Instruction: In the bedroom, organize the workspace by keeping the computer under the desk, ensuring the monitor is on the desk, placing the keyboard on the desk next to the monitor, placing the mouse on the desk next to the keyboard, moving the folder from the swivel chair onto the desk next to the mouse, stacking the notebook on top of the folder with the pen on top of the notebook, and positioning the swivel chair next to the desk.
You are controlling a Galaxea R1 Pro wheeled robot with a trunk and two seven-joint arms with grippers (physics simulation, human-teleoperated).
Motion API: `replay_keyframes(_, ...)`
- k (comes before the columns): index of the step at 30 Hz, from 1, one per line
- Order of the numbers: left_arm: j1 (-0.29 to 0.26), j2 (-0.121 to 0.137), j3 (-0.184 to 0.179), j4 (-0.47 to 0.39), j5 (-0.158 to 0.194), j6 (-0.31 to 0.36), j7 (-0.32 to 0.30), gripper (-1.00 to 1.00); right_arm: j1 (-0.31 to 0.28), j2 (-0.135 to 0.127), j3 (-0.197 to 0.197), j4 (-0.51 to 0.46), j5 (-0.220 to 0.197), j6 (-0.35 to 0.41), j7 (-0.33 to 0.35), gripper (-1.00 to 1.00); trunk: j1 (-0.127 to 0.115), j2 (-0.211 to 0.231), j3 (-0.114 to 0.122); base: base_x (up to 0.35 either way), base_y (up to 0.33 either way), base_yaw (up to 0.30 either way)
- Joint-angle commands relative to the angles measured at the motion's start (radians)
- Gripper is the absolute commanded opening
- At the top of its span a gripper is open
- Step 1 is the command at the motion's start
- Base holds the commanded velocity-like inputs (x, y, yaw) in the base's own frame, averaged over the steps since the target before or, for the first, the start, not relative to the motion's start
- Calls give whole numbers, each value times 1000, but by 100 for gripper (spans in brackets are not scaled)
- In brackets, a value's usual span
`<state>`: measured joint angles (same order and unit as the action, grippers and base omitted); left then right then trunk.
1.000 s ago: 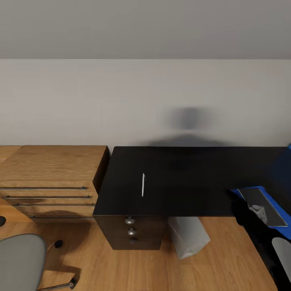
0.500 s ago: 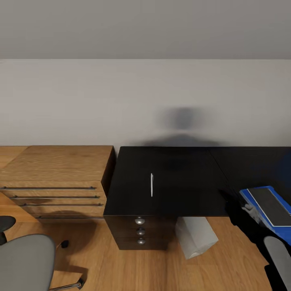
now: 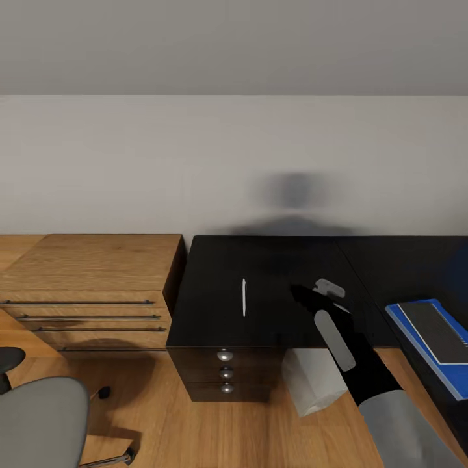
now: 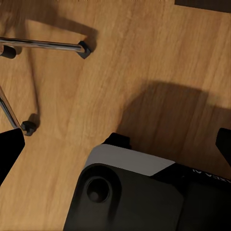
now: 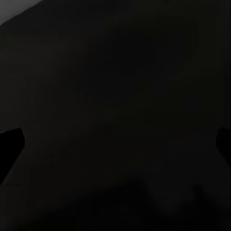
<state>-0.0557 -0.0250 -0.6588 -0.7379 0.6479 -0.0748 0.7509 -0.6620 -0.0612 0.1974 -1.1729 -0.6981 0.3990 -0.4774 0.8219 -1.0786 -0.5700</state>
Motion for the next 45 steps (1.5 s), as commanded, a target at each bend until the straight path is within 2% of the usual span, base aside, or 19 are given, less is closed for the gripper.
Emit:
replay_keyframes(1, -1, 1, -5, 0, 10, -8, 5, 100, -27, 12, 11, 37, 34, 7, -15, 100, 0, -1, -1, 0, 0, 0)
replay_keyframes(2, -1, 1, -5, -1, 10, -8, 5, 100, -52, 25, 18, 72, 73, 15, -22, 100, 0, -1, -1, 0, 0, 0)
replay_keyframes(3, -1, 1, -5, 0, 10, -8, 5, 100, -95, 50, 27, 138, 143, 39, -38, 100, 0, -1, -1, 0, 0, 0)
replay_keyframes(5, -1, 1, -5, -1, 10, -8, 5, 100, -126, 76, 33, 197, 199, 63, -52, 100, 0, -1, -1, 0, 0, 0)
replay_keyframes(6, -1, 1, -5, 0, 10, -8, 5, 100, -145, 105, 36, 247, 237, 76, -60, 100, 0, -1, -1, 0, 0, 0)
replay_keyframes(8, -1, 1, -5, 0, 10, -8, 5, 100, -162, 139, 38, 293, 271, 65, -70, 100, 0, -1, -1, 0, 0, 0)
replay_keyframes(14, -1, -1, -7, -1, 10, -8, 5, 100, -160, 179, 40, 331, 294, 8, -79, 100, 0, -1, -1, 0, 0, 0)
replay_keyframes(19, -1, -2, -9, 0, 11, -7, 5, 100, -125, 190, 43, 330, 297, -3, -81, 100, 0, -1, -1, 0, 0, 0)
replay_keyframes(24, -1, -2, -16, 0, 11, -7, 5, 100, -94, 196, 45, 317, 299, -10, -81, 100, 0, -1, -1, 0, 0, 0)
replay_keyframes(30, -1, -3, -50, 0, 11, -8, 5, 100, -82, 197, 46, 313, 299, -11, -81, 100, 0, -1, -1, 0, 0, 15)
replay_keyframes(35, -1, -3, -57, 0, 10, -8, 5, 100, -80, 198, 49, 313, 300, -12, -81, 100, 0, -1, -1, 0, 0, 158)
replay_keyframes(45, -1, -3, -61, 0, 10, -8, 5, 100, -79, 197, 102, 311, 302, -15, -81, 100, 0, -1, -1, 0, 0, 245)
